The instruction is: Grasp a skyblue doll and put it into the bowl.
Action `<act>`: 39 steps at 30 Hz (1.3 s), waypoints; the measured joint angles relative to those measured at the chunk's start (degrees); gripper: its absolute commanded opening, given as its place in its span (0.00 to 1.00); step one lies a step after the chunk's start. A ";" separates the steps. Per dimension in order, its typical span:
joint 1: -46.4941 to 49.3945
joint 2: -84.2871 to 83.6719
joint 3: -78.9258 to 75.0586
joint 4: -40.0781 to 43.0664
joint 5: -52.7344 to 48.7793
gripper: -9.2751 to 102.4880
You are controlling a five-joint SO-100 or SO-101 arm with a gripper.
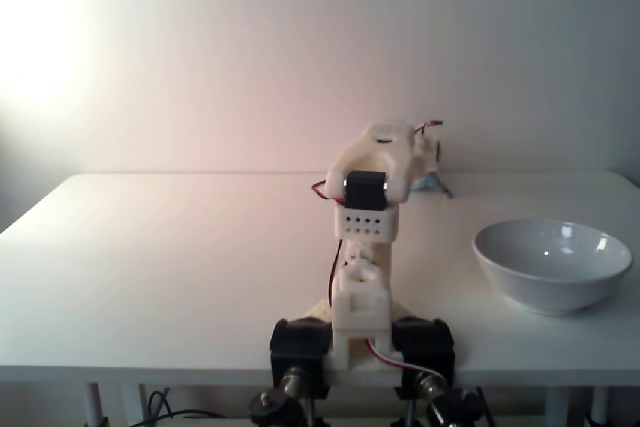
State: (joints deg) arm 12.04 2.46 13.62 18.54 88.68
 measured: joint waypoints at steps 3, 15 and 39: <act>-0.35 0.00 -0.09 0.00 0.00 0.09; -0.88 4.22 0.09 0.00 0.00 0.09; -1.85 32.78 1.49 38.14 -4.31 0.10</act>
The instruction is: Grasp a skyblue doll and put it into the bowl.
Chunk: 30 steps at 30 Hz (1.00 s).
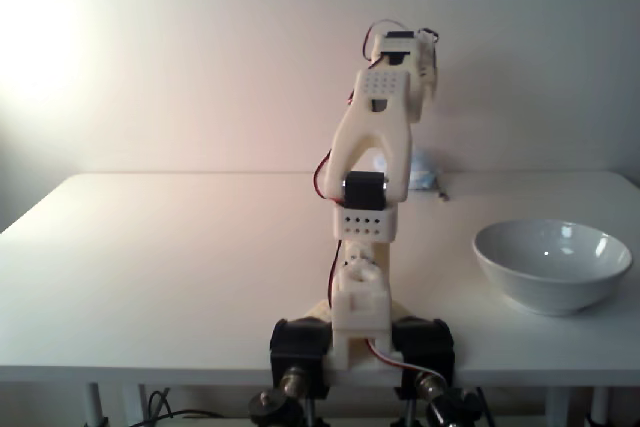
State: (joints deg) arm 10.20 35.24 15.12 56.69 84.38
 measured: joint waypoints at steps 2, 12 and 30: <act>0.00 0.09 0.00 2.02 -0.26 0.13; 0.09 -0.18 0.00 2.46 -0.53 0.67; 4.13 -11.51 0.00 0.18 -0.53 0.86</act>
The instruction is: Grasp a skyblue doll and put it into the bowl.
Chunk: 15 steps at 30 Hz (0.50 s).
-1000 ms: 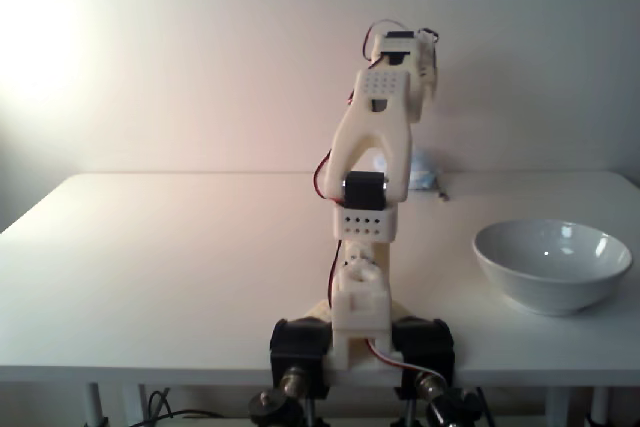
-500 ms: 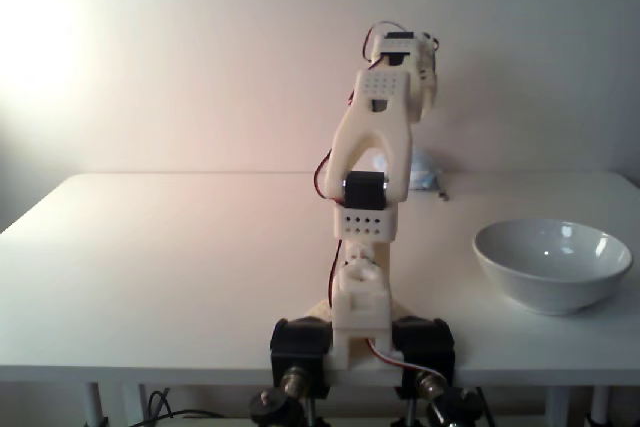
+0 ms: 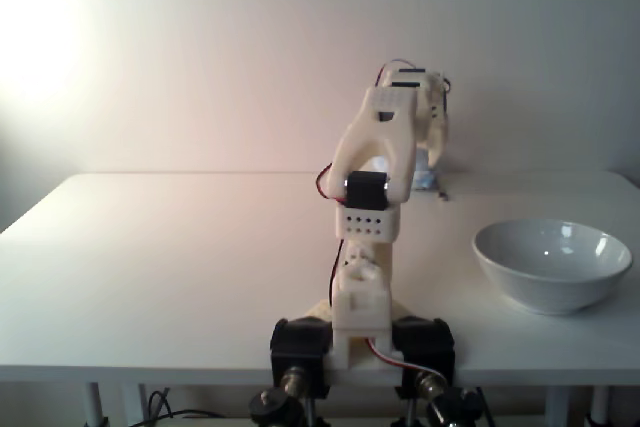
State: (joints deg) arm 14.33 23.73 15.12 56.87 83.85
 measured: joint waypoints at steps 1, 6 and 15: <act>0.35 -0.09 0.00 0.00 0.00 0.86; 0.53 -0.62 0.00 -1.93 0.00 0.86; 2.11 -7.91 0.00 -14.85 0.00 0.86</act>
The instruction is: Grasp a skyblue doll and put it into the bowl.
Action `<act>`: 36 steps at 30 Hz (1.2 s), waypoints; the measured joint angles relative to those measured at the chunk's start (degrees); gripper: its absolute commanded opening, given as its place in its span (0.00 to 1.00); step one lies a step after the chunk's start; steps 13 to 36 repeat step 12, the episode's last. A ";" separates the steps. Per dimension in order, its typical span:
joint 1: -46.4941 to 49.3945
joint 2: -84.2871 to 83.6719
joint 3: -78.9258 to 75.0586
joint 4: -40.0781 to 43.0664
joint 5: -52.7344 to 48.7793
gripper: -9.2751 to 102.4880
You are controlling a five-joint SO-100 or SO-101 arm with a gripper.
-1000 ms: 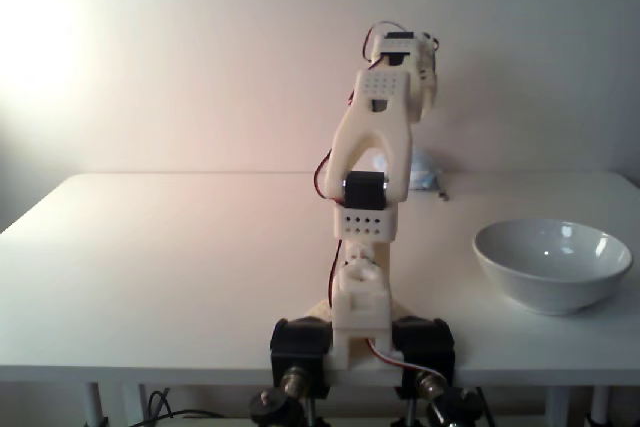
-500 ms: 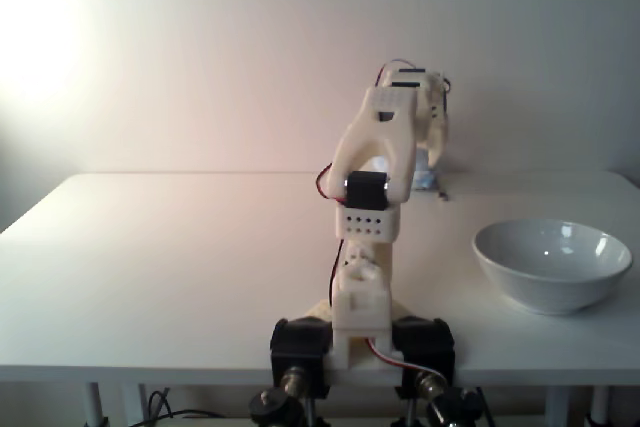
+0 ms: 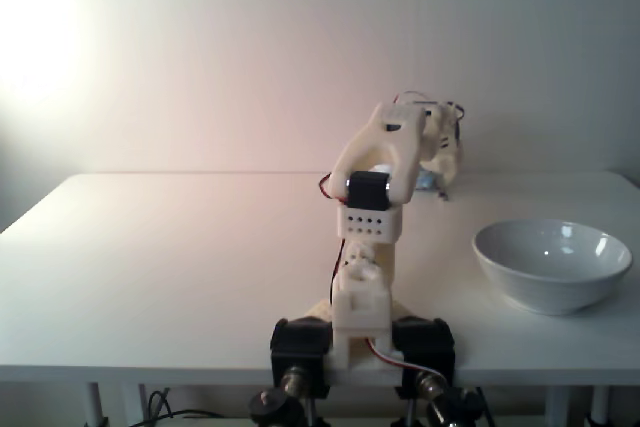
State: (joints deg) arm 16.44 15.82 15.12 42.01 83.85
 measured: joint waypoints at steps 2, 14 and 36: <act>0.70 -0.09 0.00 -0.62 0.00 0.86; 0.26 -3.43 -0.09 -1.76 0.00 0.85; 0.26 -3.43 -0.09 -1.76 0.00 0.85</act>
